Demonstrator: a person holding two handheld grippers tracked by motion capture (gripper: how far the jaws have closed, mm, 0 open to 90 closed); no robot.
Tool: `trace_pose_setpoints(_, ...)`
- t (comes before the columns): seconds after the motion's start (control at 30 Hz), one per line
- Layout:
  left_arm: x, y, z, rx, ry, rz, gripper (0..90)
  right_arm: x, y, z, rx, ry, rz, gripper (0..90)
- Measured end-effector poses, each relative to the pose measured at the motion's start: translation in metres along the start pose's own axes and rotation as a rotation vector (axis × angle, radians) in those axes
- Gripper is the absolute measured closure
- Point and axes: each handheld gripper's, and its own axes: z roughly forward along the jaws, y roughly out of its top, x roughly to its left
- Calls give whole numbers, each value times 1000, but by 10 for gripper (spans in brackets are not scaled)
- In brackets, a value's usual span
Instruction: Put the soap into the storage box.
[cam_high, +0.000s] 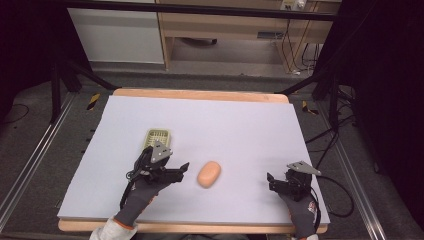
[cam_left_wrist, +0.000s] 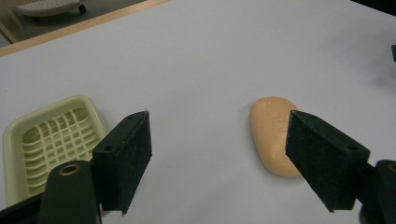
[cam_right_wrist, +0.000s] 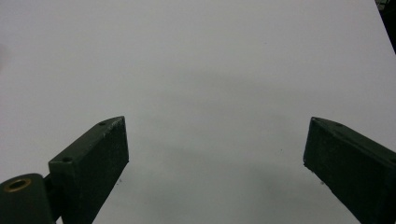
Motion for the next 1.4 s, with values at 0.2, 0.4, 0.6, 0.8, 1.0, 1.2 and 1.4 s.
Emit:
trace_pose_setpoints(0.2,-5,3,7,19,-12,7,217,1,0,0,1,1,-2,70)
trace_pose_setpoints(0.4,-10,6,13,30,-23,18,215,1,0,0,4,1,-8,70)
trace_pose_setpoints(0.6,-18,8,22,44,-41,19,214,1,-1,0,7,8,-7,71)
trace_pose_setpoints(0.8,-24,11,32,60,-54,23,212,1,-1,0,11,7,-10,71)
trace_pose_setpoints(1.0,-31,11,41,79,-60,39,210,1,0,1,11,6,-7,70)
trace_pose_setpoints(1.2,-35,11,49,103,-65,44,210,1,0,2,13,9,-6,70)
trace_pose_setpoints(1.4,-41,11,57,114,-76,56,211,2,0,2,14,6,-9,70)
